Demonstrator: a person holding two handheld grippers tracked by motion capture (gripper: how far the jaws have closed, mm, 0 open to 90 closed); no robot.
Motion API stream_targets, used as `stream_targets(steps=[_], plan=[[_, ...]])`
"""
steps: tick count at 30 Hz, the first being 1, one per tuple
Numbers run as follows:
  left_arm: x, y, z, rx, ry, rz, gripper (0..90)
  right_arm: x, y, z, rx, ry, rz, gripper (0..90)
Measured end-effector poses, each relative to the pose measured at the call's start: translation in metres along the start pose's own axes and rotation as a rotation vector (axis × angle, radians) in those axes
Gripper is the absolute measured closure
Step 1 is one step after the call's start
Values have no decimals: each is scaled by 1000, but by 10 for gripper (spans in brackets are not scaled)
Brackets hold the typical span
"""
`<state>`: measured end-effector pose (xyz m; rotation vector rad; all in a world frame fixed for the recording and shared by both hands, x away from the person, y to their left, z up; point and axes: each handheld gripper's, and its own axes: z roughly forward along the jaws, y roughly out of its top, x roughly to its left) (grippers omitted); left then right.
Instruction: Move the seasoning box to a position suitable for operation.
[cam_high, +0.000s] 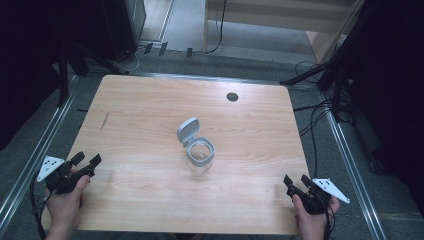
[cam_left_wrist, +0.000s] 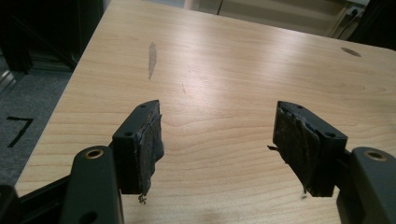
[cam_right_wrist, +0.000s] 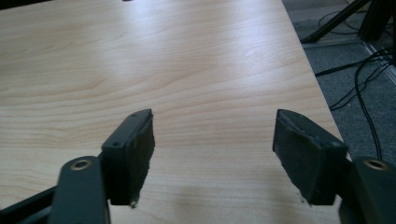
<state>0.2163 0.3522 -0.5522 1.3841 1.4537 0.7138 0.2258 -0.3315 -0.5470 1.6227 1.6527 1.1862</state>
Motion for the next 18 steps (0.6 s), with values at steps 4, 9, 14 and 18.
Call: stream_targets(steps=[4,9,14,18], plan=[[-2,-1,-1,-7,21,6,302,1,0,0,-2,-6,-2,353],[-16,-1,0,10,9,90,284,12,3,3,-15,34,-40,519],[-36,4,4,22,-46,83,268,35,13,8,-33,141,-21,461],[-57,6,14,49,-116,57,275,56,20,17,-34,179,-48,436]])
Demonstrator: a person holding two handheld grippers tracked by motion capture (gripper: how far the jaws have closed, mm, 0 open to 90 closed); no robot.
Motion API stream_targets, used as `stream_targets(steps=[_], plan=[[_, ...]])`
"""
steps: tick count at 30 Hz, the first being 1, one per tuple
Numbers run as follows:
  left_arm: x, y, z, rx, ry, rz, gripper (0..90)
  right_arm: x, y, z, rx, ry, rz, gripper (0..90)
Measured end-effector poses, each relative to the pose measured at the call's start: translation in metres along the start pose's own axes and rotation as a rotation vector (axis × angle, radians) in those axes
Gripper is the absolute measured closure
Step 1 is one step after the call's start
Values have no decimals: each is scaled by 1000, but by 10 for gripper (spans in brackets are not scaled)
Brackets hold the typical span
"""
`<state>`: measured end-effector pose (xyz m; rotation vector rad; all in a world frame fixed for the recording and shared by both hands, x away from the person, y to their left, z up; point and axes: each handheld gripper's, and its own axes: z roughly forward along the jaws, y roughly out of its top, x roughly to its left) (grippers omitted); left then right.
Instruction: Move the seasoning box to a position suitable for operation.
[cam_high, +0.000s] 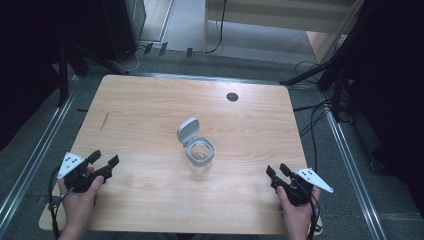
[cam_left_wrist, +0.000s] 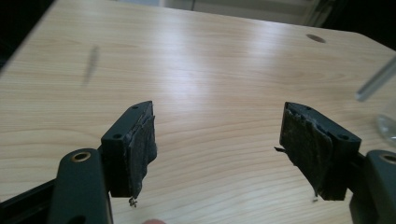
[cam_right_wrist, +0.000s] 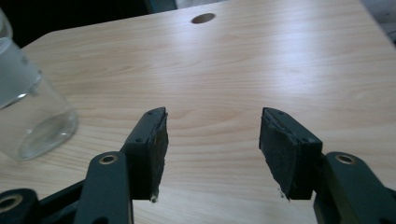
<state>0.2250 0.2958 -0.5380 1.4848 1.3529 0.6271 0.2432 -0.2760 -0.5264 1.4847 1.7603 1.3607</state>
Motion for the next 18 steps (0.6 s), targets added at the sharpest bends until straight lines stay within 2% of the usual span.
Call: stream_targets(steps=[2,3,5,6,7,8,9,10,11,12,13,14,15,17,18], plan=[[-11,1,6,16,-34,-3,280,10,3,7,29,21,-26,450],[-11,1,6,16,-34,-3,288,10,3,7,29,21,-26,450],[-23,2,11,27,-63,14,304,20,5,13,51,54,-28,453],[-36,2,15,35,-101,33,358,29,8,20,49,78,-36,501],[-36,2,15,35,-101,33,382,33,10,24,53,92,-37,526],[-42,3,18,41,-115,39,422,38,11,28,52,110,-43,564],[-54,4,23,56,-161,51,447,43,13,32,53,125,-44,597],[-54,4,23,56,-161,51,463,48,15,36,55,135,-45,618],[-67,5,29,65,-186,57,490,53,16,40,53,140,-54,639],[-72,6,32,69,-204,60,535,59,18,44,51,149,-62,663],[-72,6,32,69,-204,60,566,64,20,48,51,158,-71,694],[-79,7,34,72,-212,56,593,68,21,52,53,171,-78,727],[-91,9,40,81,-223,51,627,73,23,57,52,184,-85,748],[-103,11,45,90,-243,51,700,81,25,65,49,194,-106,822],[-103,11,45,90,-243,51,736,81,25,65,49,194,-106,822]])
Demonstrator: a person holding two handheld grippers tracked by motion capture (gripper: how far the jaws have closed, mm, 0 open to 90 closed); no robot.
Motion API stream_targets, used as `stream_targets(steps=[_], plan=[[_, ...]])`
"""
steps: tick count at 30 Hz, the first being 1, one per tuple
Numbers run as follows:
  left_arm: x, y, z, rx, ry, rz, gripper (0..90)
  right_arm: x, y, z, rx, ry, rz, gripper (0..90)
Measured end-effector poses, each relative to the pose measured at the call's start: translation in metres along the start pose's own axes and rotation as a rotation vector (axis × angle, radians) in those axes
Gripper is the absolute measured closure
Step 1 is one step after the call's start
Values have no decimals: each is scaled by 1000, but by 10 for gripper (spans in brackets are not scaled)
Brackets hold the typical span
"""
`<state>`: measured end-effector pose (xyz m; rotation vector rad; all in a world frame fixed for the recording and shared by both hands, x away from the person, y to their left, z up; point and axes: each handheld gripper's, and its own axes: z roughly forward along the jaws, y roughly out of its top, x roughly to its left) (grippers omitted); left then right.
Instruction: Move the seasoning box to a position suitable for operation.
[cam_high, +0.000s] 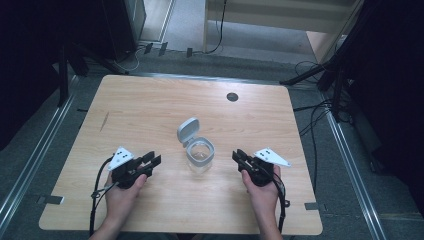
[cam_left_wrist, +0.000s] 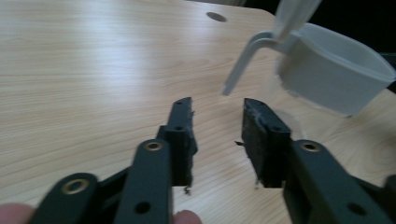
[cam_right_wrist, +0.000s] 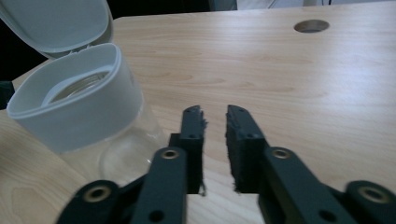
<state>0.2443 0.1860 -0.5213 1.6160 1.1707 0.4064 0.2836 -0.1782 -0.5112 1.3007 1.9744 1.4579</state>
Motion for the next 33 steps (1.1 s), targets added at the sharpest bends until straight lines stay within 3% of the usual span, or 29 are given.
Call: stream_targets(steps=[1,2,4,5,12,15,20,27,33], plan=[[-5,1,4,8,-8,1,768,5,3,10,1,21,-1,884],[-10,2,8,14,-20,3,768,5,3,10,1,21,-1,884],[-25,5,19,37,-24,28,886,9,7,23,12,38,-15,900],[-28,6,22,39,-21,30,900,10,8,27,20,51,-13,900],[-40,7,38,69,-5,8,900,14,14,50,47,63,-39,900],[-45,8,42,77,-7,18,900,16,16,55,58,81,-52,900],[-52,9,46,80,11,27,900,23,15,53,47,109,-74,900],[-51,11,45,77,37,23,899,33,15,46,32,114,-93,900],[-49,12,43,73,45,20,887,50,3,37,13,63,-58,900]])
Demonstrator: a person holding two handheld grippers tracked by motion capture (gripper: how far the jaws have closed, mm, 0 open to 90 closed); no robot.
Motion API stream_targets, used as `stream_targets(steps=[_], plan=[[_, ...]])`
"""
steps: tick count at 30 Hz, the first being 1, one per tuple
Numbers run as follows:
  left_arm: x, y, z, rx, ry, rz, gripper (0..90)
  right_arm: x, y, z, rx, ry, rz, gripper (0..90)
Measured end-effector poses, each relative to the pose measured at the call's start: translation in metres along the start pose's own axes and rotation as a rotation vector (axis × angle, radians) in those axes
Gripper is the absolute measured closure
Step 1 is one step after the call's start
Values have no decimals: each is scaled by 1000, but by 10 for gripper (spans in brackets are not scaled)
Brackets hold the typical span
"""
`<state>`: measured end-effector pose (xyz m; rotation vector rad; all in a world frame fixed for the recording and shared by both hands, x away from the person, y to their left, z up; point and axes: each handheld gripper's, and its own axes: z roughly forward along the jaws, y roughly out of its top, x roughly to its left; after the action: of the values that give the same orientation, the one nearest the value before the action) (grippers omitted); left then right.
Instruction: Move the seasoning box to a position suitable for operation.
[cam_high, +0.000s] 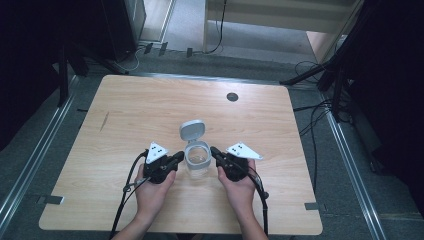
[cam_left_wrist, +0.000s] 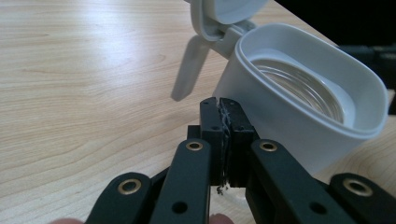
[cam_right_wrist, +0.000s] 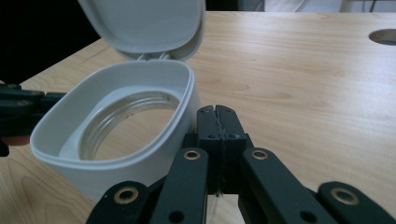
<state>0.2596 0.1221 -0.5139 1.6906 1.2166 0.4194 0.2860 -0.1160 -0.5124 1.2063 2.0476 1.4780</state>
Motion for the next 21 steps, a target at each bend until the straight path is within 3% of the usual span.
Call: stream_targets(steps=[6,13,17,19,21], plan=[[2,0,-2,-2,5,-1,888,19,-14,-8,-9,-51,37,900],[5,-1,-5,-5,8,3,863,29,-17,-13,5,-56,63,900],[20,-10,-14,-55,17,32,688,21,-11,-14,-3,-60,60,900],[36,-17,-24,-84,13,22,539,14,-5,-15,-11,-66,52,900],[55,-25,-38,-101,34,36,428,7,4,-16,-14,-64,42,900]])
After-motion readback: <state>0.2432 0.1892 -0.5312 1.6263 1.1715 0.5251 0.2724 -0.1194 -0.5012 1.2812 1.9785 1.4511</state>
